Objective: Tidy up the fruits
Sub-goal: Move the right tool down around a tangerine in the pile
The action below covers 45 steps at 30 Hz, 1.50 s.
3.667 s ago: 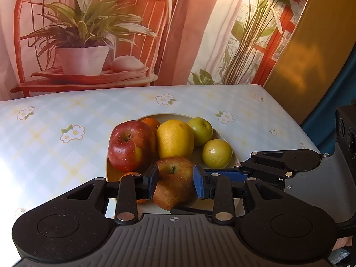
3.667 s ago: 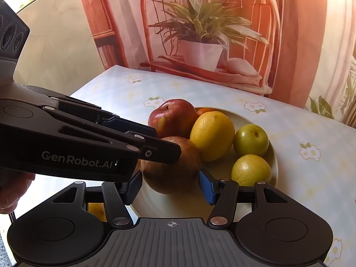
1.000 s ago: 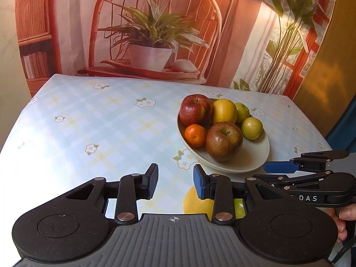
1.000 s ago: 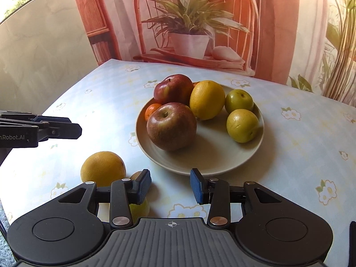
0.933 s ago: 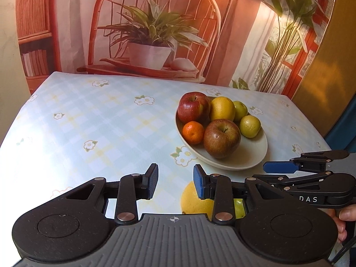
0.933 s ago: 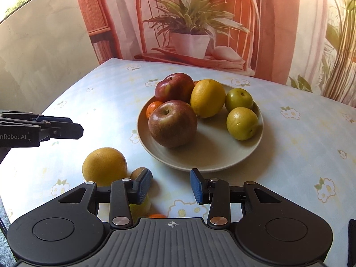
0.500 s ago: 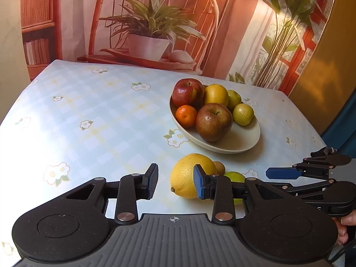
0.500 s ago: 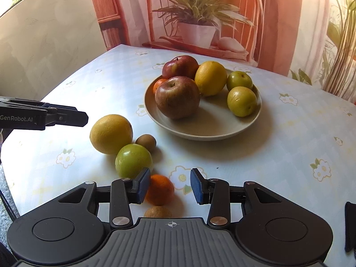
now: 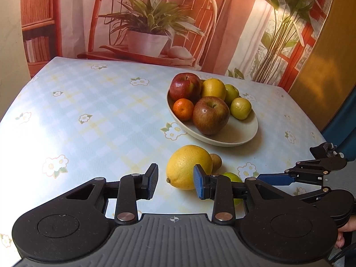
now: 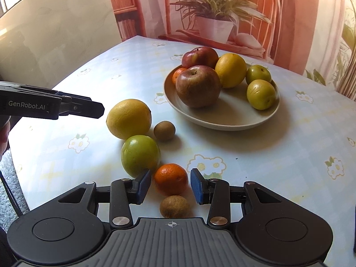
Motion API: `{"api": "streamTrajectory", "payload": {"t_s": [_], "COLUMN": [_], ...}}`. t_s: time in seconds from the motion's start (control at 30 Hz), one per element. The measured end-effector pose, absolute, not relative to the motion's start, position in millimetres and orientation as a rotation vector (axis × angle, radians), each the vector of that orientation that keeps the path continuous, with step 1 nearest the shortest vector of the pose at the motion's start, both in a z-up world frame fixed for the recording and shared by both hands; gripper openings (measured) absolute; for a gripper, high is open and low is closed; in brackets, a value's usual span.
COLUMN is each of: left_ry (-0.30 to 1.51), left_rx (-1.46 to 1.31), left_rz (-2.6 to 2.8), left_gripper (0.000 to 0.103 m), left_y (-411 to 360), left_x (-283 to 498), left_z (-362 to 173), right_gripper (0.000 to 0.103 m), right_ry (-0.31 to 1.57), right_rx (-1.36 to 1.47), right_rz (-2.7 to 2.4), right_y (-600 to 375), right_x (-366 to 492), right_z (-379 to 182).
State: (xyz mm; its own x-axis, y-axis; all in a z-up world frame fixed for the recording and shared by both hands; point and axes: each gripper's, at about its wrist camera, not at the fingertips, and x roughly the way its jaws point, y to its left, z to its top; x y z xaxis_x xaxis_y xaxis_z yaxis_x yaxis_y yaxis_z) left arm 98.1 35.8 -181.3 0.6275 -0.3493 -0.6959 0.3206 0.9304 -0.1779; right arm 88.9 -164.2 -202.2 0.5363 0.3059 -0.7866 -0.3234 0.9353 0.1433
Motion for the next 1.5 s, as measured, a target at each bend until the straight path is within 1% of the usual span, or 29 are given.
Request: {"api": "streamTrajectory", "payload": {"t_s": [0.23, 0.5, 1.5], "left_ry": [0.808, 0.811, 0.811], "left_rx": [-0.039, -0.039, -0.038], "left_rz": [-0.39, -0.394, -0.397], "left_gripper": [0.036, 0.036, 0.036], "left_y": [34.3, 33.6, 31.8], "left_x": [99.4, 99.9, 102.3], "left_z": [-182.1, -182.8, -184.6], "right_gripper": [0.037, 0.031, 0.03], "right_ry": [0.942, 0.936, 0.921], "right_rx": [-0.009, 0.001, -0.001], "right_rz": [0.377, 0.384, 0.339], "right_y": [-168.5, -168.7, -175.0], "right_x": [91.2, 91.0, 99.0], "right_z": [-204.1, -203.5, -203.0]}}
